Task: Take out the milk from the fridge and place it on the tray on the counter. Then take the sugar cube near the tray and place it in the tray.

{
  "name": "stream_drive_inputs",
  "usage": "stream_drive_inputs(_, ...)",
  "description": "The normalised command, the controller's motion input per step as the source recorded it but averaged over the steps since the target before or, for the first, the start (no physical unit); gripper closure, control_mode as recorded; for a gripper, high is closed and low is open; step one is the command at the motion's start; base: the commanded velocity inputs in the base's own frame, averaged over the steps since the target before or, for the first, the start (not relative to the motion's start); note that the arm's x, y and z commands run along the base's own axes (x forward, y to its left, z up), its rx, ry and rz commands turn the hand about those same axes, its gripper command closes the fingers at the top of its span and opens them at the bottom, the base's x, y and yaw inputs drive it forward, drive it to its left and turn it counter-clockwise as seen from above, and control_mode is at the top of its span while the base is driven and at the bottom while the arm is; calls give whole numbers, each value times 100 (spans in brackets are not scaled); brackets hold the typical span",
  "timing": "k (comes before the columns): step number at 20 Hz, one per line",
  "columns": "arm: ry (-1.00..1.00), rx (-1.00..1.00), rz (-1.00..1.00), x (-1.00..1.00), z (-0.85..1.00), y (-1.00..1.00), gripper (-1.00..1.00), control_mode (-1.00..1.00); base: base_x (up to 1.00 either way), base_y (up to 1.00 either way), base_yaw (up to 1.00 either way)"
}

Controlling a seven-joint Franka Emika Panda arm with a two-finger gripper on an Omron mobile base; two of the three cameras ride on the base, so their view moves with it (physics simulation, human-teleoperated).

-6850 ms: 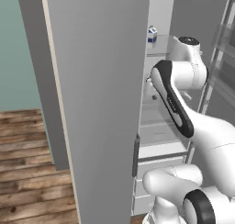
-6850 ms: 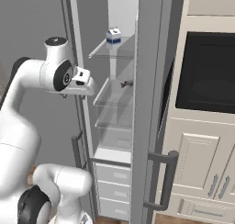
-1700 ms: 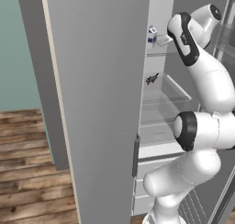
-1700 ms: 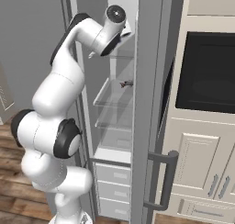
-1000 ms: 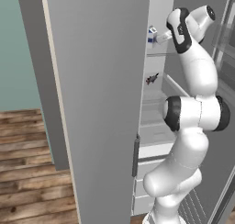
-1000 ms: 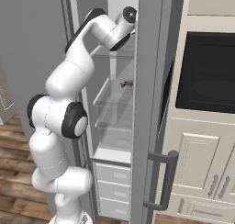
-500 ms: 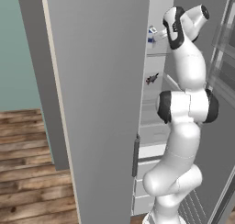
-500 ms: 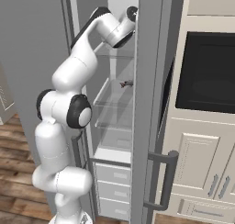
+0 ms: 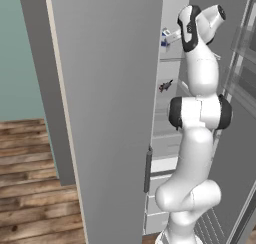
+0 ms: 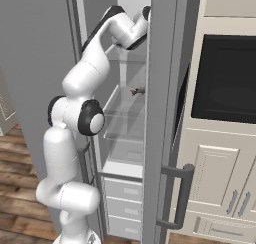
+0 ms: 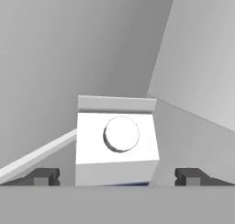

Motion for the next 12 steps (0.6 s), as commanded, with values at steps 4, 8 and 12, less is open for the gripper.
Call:
stream_drive_inputs(4, 0, 0, 9, 1, -2, 1, -100, -100, 0, 0, 0)
stream_drive_inputs(8, 0, 1, 8, 0, -9, 0, -100, -100, 0, 0, 0)
stream_drive_inputs(12, 0, 0, 4, 15, -12, 8, -100, -100, 0, 0, 0)
